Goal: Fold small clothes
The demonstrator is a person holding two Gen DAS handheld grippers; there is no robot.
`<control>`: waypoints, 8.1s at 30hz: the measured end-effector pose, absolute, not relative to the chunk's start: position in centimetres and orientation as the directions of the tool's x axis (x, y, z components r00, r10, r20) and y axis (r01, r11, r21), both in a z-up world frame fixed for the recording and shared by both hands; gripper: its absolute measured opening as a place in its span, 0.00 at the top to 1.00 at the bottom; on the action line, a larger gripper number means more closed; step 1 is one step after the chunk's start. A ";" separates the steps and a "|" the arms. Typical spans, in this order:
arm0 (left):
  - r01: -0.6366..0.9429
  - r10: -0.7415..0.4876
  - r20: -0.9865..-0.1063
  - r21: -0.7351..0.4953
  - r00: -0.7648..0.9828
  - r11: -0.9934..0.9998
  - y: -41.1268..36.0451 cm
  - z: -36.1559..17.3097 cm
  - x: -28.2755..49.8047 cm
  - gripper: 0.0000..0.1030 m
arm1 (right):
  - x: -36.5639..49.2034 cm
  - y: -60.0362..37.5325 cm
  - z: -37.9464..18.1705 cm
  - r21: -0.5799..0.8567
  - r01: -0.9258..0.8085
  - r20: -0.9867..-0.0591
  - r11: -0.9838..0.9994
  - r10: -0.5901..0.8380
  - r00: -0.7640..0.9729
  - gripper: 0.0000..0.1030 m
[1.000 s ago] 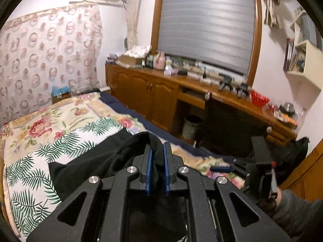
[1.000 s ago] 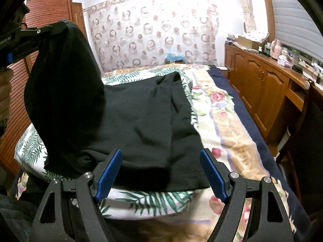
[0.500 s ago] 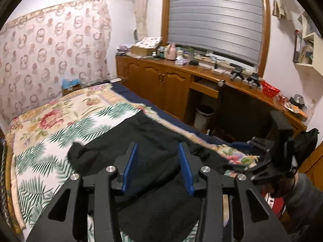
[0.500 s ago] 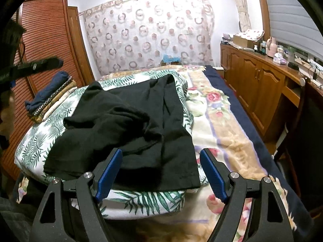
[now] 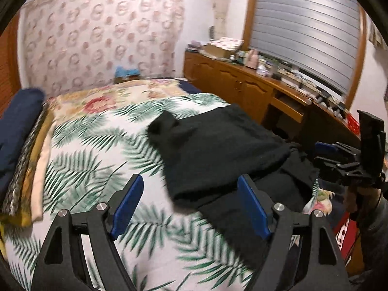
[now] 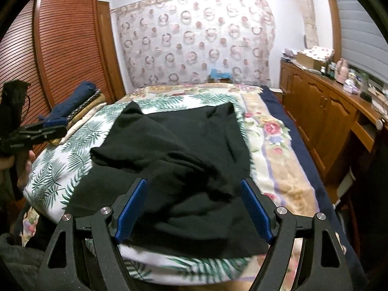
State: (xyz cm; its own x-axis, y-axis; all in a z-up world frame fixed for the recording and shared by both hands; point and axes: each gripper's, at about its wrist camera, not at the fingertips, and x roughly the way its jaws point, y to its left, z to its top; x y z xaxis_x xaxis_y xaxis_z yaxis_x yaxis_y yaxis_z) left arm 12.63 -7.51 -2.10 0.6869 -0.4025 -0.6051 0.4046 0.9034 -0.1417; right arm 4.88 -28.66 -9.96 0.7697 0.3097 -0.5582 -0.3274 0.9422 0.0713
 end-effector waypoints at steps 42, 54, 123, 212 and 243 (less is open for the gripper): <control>0.271 -0.299 -0.580 -0.138 0.758 0.953 -0.2 -3.6 10.3 0.22 | 17.2 -12.9 -11.8 -0.096 -0.678 -0.768 0.728 0.379 0.516 0.24; 0.281 -0.312 -0.587 -0.146 0.747 0.948 -0.5 -4.2 10.1 0.22 | 16.9 -13.6 -10.2 -0.151 -0.608 -0.696 0.780 0.353 0.625 0.92; 0.466 -0.418 -0.687 -0.130 0.594 0.875 -11.6 -7.8 9.4 0.22 | 7.4 -32.8 -8.3 0.093 -0.297 -0.694 0.950 0.275 0.665 0.78; 0.394 -0.453 -0.611 -0.239 0.649 0.887 -11.1 -2.3 27.1 0.93 | 29.0 -31.9 -0.6 0.099 -0.343 -0.538 0.934 0.340 0.771 0.88; 0.253 -0.217 -0.685 -0.050 0.695 0.966 -10.5 -5.9 32.6 0.22 | 30.5 -29.9 -0.8 0.007 -0.344 -0.631 0.939 0.271 0.727 0.45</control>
